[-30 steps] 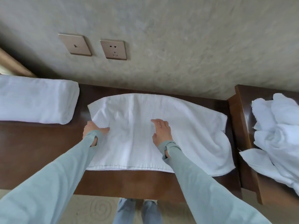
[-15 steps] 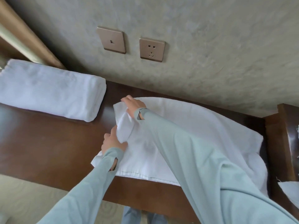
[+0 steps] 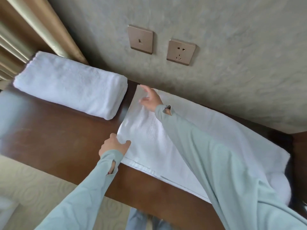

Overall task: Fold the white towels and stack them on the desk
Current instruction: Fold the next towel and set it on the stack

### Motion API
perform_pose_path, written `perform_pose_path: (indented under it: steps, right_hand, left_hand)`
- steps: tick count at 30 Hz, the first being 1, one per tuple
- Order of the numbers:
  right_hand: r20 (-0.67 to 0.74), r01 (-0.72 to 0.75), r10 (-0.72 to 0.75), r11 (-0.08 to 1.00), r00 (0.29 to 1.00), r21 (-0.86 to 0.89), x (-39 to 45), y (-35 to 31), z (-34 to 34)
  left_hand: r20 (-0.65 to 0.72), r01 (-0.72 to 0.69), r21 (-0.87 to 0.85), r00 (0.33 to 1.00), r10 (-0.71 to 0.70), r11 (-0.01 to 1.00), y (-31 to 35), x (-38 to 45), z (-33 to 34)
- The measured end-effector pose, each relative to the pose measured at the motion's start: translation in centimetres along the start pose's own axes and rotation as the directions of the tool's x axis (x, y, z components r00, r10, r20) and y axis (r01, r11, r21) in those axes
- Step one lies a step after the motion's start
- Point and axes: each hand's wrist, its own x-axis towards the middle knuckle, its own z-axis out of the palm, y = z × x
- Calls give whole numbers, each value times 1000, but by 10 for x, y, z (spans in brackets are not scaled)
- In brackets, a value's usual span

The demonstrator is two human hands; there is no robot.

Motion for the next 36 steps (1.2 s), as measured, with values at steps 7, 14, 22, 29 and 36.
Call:
perform_pose_path:
  steps: [7,14,22,29,36]
  right_hand:
    - [-161,-62,-29,843,987,-535,-24,37,26]
    - [184,208,-107,662,977,-720,-51,58,35]
    - [-1,20,-21,967,1000,-253,-106,50,-32]
    - [-379,-292,144,882,914,-369,-214,136,-184]
    - [-384,-617,484,650,786,-444,-250,215,-293]
  left_hand:
    - [40,-35,-51,999,37,998,-21,2,14]
    - [19,55,186,998,-60,981,-23,-13,7]
    - [26,-525,121,850,526,843,65,-47,43]
    - [338,-893,73,441,831,444,142,-145,131]
    - [711,-998,44,66,700,49,189,-232,231]
